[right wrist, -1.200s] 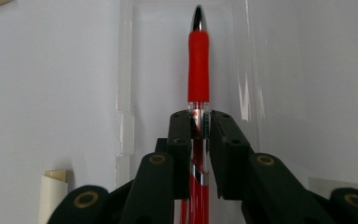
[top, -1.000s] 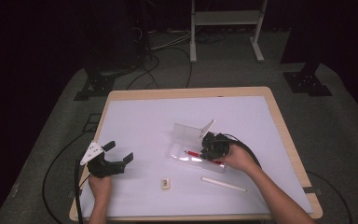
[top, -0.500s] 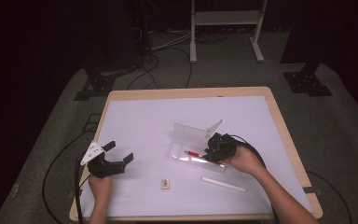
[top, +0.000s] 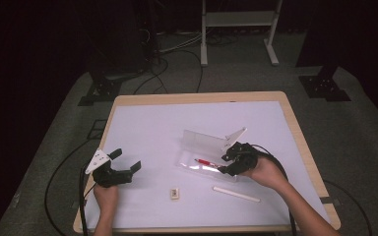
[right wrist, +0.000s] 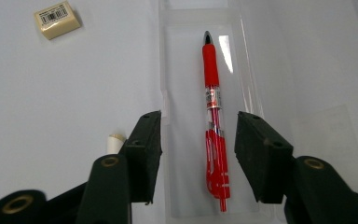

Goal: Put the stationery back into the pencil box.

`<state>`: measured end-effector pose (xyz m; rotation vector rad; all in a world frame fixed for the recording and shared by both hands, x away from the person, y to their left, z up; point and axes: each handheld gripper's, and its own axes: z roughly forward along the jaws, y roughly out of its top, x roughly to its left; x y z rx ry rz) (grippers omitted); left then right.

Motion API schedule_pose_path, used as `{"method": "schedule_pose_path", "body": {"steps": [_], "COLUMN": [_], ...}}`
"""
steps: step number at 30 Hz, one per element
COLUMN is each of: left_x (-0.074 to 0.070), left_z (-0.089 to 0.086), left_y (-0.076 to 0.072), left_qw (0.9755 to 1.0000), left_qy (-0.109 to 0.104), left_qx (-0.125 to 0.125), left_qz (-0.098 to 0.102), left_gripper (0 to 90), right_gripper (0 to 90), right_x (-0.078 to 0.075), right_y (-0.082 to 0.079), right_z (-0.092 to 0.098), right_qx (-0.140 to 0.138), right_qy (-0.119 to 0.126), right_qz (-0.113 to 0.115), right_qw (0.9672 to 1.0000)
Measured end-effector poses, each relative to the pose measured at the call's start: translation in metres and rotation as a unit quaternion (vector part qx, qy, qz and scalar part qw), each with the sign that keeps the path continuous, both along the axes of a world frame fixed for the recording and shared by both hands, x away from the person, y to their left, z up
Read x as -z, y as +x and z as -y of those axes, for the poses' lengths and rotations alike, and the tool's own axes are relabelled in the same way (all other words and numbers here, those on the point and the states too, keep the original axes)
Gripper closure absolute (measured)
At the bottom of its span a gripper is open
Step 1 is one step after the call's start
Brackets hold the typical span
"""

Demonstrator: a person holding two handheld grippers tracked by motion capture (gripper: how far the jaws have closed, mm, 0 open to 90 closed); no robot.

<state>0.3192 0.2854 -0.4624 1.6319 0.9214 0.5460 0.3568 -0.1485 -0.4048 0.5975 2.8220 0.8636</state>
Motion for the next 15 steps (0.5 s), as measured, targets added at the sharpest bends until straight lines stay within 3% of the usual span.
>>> {"method": "schedule_pose_path", "body": {"steps": [15], "left_x": [0.000], "left_z": [0.000], "left_y": [0.000], "left_qw": [1.0000], "left_qy": [-0.001], "left_qx": [-0.001], "left_qz": [-0.001], "left_gripper": [0.0], "right_gripper": [45.4], "right_x": [0.004], "right_y": [-0.018], "right_z": [0.014], "right_qx": [0.000], "right_qy": [0.012], "right_qz": [-0.004], "right_qw": [0.9999]}}
